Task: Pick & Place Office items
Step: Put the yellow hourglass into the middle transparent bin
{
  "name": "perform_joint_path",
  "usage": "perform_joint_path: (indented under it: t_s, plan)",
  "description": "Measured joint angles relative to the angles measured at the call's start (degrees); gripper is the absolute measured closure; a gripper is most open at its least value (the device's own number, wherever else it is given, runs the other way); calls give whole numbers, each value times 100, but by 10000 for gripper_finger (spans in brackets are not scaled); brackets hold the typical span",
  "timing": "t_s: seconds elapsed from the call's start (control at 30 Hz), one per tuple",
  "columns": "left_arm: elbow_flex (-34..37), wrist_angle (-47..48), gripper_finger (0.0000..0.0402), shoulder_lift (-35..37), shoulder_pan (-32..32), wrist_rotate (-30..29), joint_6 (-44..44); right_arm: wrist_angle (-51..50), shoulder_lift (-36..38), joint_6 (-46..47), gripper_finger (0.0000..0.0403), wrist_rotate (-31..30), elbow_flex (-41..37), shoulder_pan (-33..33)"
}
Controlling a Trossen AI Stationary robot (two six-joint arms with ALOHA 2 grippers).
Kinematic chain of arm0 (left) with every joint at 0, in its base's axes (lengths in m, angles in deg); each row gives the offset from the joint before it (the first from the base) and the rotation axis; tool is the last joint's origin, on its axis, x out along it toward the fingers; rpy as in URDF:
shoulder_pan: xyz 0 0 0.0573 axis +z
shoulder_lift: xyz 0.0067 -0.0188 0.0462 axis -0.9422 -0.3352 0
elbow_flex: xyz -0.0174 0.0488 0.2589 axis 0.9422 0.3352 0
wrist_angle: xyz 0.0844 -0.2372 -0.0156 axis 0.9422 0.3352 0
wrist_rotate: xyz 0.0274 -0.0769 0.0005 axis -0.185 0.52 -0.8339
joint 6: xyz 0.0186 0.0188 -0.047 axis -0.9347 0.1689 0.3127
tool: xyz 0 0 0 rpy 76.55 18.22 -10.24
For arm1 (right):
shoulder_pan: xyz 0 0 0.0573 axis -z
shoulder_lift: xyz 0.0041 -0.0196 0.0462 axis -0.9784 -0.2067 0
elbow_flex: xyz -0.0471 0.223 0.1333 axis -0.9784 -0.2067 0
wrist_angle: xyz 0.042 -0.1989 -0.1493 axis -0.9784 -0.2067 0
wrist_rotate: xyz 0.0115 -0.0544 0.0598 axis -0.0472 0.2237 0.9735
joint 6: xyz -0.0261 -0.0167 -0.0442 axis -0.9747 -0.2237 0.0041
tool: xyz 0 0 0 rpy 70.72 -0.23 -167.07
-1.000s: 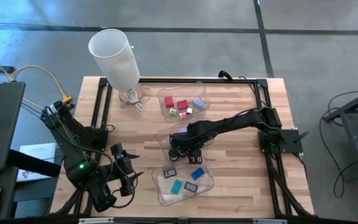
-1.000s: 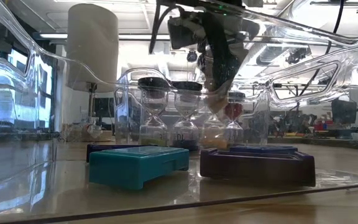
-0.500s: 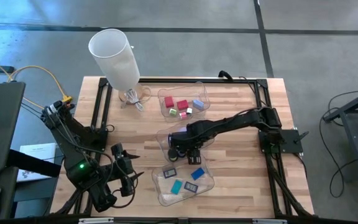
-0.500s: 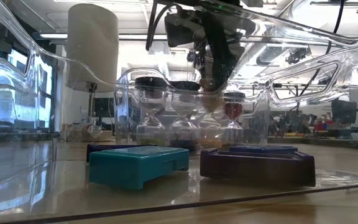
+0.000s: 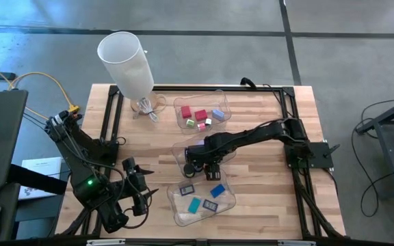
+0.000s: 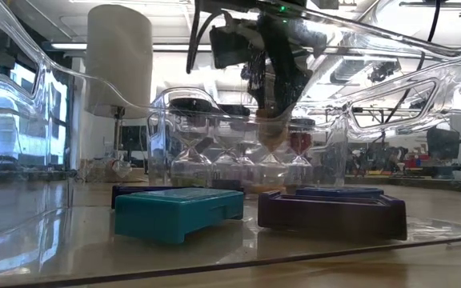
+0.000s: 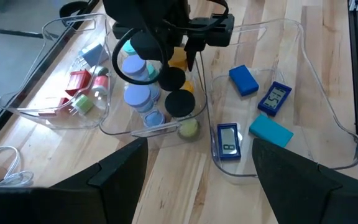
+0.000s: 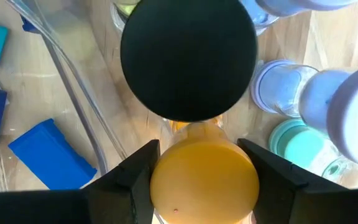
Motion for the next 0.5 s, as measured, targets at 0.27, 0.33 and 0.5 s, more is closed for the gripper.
perform_joint_path:
  t_s: [0.27, 0.33, 0.5]
  plan:
    - [0, -13, 120, 0, 0, 2, -46, -49, -45, 2, 184, 79, -24, 7]
    - [0, -14, 120, 0, 0, 2, -47, -58, -46, 4, 172, 93, -26, 6]
    - [0, -13, 120, 0, 0, 3, -47, -59, -46, 4, 156, 144, -26, 7]
